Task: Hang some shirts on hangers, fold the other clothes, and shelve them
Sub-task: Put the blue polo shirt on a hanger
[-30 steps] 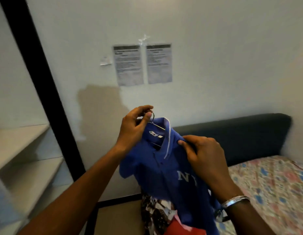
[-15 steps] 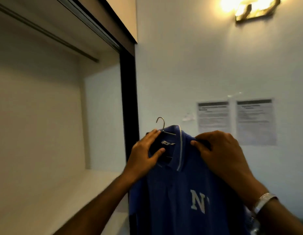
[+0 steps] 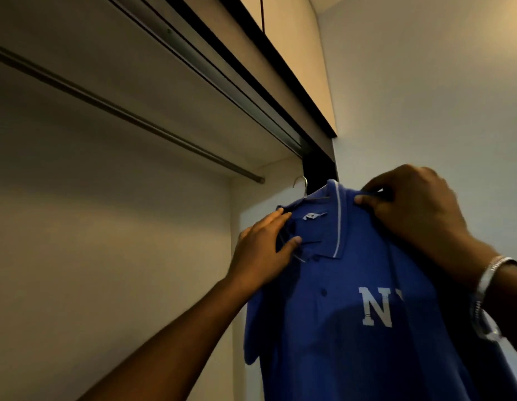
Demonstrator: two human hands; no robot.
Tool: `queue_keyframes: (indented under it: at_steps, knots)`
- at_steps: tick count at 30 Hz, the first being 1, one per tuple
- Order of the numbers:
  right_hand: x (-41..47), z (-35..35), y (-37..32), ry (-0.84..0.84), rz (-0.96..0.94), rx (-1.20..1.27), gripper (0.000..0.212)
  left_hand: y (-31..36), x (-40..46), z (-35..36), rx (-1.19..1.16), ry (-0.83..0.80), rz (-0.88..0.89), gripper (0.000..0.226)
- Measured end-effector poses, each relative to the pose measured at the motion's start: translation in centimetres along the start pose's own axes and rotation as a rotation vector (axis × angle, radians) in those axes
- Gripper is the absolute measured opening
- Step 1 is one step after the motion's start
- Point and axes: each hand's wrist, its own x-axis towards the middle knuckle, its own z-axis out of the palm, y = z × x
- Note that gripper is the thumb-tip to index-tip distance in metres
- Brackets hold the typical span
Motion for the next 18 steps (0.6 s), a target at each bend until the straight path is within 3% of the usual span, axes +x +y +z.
queue_keyframes:
  at_steps: [12, 18]
  knots:
    - [16.5, 24.0, 6.0, 0.102, -0.036, 0.107, 0.016, -12.4, 16.3, 3.7, 0.471, 0.124, -0.069, 0.044]
    - [23.4, 33.0, 8.5, 0.133, -0.027, 0.17, 0.013, -17.1, 25.5, 7.4, 0.812, 0.136, 0.01, 0.049]
